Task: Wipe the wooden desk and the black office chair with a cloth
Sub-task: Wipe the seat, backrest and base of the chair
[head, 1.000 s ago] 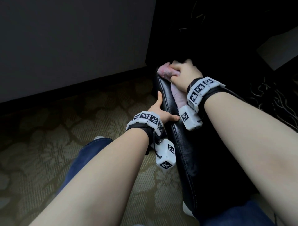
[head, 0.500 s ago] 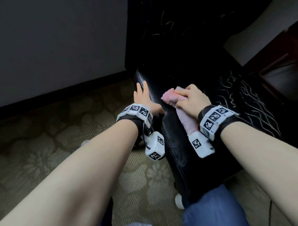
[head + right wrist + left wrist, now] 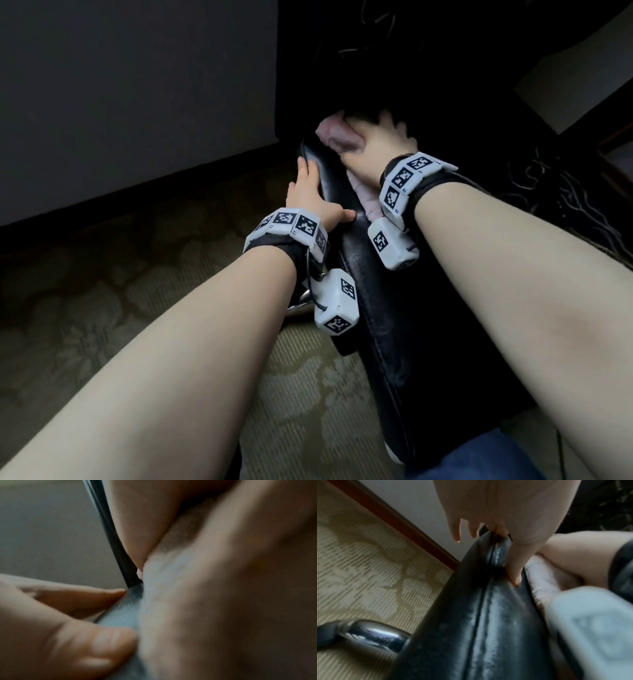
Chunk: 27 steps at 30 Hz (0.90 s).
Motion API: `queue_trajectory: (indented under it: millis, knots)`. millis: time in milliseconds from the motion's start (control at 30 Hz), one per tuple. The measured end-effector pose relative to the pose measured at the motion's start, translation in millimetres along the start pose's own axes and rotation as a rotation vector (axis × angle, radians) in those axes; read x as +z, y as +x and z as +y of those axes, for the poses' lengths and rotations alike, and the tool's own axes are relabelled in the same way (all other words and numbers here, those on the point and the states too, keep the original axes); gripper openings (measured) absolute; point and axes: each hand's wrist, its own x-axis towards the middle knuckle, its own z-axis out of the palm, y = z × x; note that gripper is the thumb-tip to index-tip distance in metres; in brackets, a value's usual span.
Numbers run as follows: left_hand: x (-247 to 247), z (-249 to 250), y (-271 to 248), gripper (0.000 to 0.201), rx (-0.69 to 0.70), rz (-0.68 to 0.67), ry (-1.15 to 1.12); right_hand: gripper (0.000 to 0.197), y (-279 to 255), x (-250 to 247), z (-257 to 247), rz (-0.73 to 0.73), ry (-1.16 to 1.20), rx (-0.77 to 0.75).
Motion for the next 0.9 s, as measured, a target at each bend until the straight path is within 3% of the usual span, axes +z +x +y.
queue_trajectory:
  millis: [100, 300, 467, 600, 900]
  knots:
    - [0.1, 2.4, 3.4, 0.112, -0.033, -0.018, -0.023, 0.048, 1.0, 1.2, 13.4, 0.054, -0.042, 0.068]
    - [3.5, 3.8, 0.9, 0.107, -0.053, -0.042, -0.053, 0.04, 7.7, -3.4, 27.9, 0.025, -0.028, 0.294]
    - [5.4, 2.1, 1.2, 0.107, -0.063, -0.039, -0.084, 0.039, 1.2, -9.7, 28.2, -0.031, 0.004, 0.168]
    - [6.5, 0.9, -0.1, 0.106, -0.057, -0.032, -0.094, 0.043, -36.3, -11.1, 35.8, -0.054, 0.015, 0.091]
    - [14.8, 1.0, -11.1, 0.106, -0.072, 0.021, -0.168, 0.046, -120.1, -3.1, 51.6, -0.013, -0.067, 0.147]
